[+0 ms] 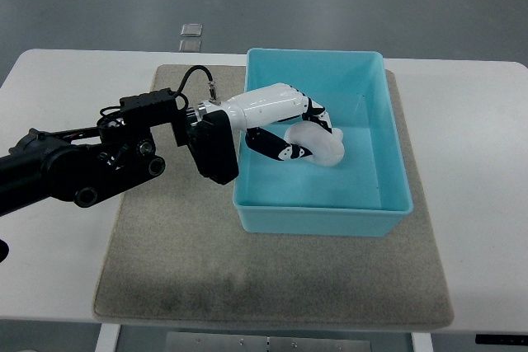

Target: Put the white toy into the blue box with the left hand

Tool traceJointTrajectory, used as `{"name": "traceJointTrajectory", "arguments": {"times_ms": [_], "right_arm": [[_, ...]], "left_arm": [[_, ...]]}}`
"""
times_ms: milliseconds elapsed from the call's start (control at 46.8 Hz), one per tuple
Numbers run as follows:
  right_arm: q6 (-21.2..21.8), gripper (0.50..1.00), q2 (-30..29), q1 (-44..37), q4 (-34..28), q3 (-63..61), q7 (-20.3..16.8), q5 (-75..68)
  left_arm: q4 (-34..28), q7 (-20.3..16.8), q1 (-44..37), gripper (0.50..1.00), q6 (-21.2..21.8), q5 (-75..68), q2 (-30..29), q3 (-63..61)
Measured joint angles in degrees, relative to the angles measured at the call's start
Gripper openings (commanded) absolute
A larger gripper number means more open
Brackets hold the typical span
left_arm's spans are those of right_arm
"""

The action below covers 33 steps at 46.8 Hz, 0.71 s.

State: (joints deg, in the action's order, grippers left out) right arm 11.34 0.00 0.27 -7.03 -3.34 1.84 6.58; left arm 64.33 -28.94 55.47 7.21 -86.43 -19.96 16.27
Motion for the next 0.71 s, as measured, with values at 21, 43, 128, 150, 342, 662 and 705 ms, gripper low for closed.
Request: {"name": "traceJointTrajectory", "arguments": {"times_ms": [21,43,128,150,342,662,705], "right_arm": [[0.00,0.936,0.00,0.00,0.00,0.00,0.00,0.00],[0.00,0.936,0.00,0.00,0.00,0.00,0.00,0.00],[0.00,0.936,0.00,0.00,0.00,0.00,0.00,0.00],[0.00,0.936,0.00,0.00,0.00,0.00,0.00,0.00],[0.00,0.936,0.00,0.00,0.00,0.00,0.00,0.00],[0.00,0.936,0.00,0.00,0.00,0.00,0.00,0.01],[0.00,0.936,0.00,0.00,0.00,0.00,0.00,0.01]], "left_arm": [[0.00,-0.06,-0.05,0.827,0.05,0.10,0.04,0.06],[-0.03,-0.11,-0.11,0.846,0.09,0.20,0.04,0.09],[-0.09,-0.23,-0.30,0.881,0.39,0.37,0.04,0.14],[-0.09,-0.24,-0.33,0.881,0.41,0.41,0.03,0.15],[-0.09,-0.27,-0.70,0.949,0.44,0.61,0.07,0.17],[-0.62,-0.24,-0.72,0.958,9.40,4.83,-0.58,1.19],[-1.49,-0.23,-0.70,0.960,10.08,8.22,-0.72,1.27]]}}
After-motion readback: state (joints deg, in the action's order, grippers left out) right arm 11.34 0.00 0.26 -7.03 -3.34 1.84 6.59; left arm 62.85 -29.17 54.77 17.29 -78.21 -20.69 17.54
